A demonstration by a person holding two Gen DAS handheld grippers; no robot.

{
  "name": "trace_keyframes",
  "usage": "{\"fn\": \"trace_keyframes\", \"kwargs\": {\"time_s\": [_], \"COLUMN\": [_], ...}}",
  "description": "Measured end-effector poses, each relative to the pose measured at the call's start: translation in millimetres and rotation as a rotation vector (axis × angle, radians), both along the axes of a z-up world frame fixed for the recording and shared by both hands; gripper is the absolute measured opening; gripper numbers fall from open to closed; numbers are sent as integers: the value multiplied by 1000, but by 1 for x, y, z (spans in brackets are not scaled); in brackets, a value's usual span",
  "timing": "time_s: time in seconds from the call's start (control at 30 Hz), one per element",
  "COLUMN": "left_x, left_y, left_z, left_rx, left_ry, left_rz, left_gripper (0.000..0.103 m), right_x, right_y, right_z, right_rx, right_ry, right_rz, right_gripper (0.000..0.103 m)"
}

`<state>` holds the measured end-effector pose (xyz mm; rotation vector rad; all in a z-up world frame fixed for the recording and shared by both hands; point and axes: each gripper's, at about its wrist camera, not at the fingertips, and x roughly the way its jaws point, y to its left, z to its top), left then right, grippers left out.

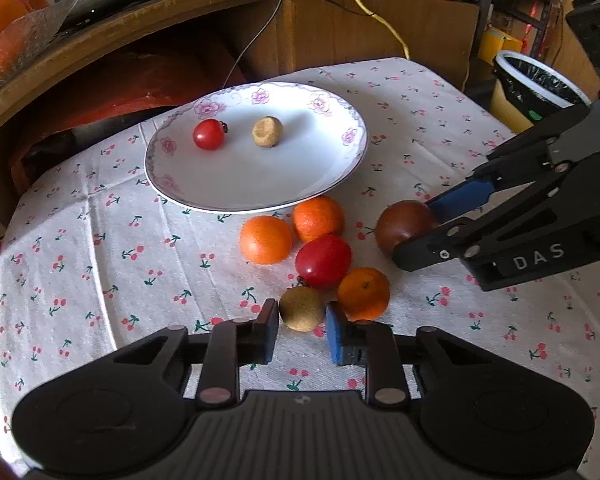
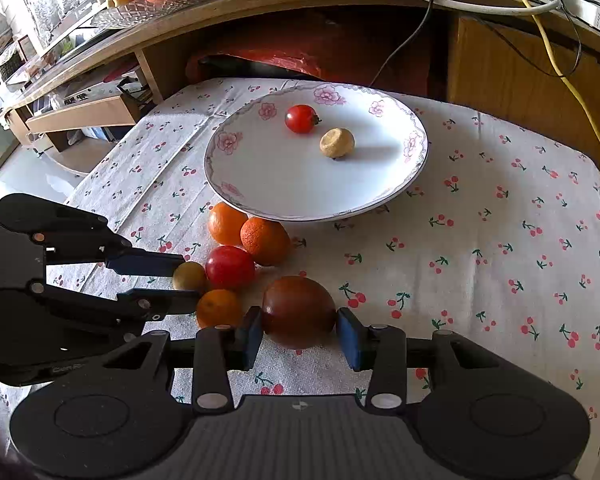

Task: Organize fruits
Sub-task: 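Lift the tan fruit and dark red tomato off the cloth in both grippers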

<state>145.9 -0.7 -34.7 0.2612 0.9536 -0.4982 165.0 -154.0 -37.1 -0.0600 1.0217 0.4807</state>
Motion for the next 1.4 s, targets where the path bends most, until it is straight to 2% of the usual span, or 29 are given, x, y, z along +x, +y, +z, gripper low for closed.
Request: {"fn": "trace_keyframes", "kwargs": {"time_s": [0.6,0.93,1.4], "left_x": [-15,-13,-13], "left_y": [15,9,10], "left_z": [7,1,1], "left_rx": [20,51,39], "left_ry": [27,14,16], "left_rz": [-2,-19,-9], "left_gripper": [33,33,34], "right_x": [-20,-17,-14], "right_y": [0,2,2], "right_z": [5,2,-1], "right_rx": [-55,-48,-37], "right_ry": [21,12,17], "right_rz": [55,53,49], "right_gripper": [34,37,37]}}
